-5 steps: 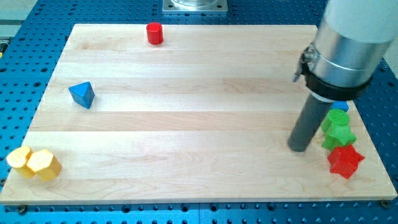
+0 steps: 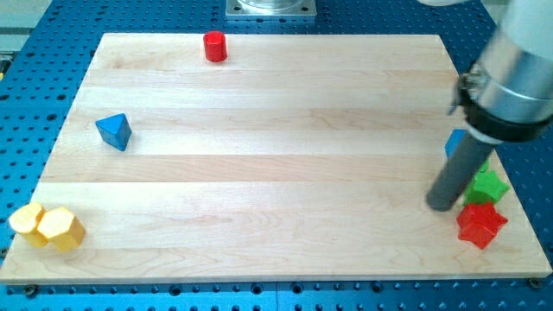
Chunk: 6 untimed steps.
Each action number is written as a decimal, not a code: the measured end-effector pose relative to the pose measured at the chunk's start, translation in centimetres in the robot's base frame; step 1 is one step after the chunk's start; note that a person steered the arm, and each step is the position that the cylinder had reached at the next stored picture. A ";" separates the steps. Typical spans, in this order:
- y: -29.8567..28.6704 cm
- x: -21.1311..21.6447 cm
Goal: Move the green star and red star slightly to the right
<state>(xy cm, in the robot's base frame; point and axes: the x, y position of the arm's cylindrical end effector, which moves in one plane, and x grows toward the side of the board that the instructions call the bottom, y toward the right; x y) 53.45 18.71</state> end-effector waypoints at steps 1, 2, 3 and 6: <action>-4.1 1.1; -2.4 4.9; -0.7 5.8; 3.7 6.5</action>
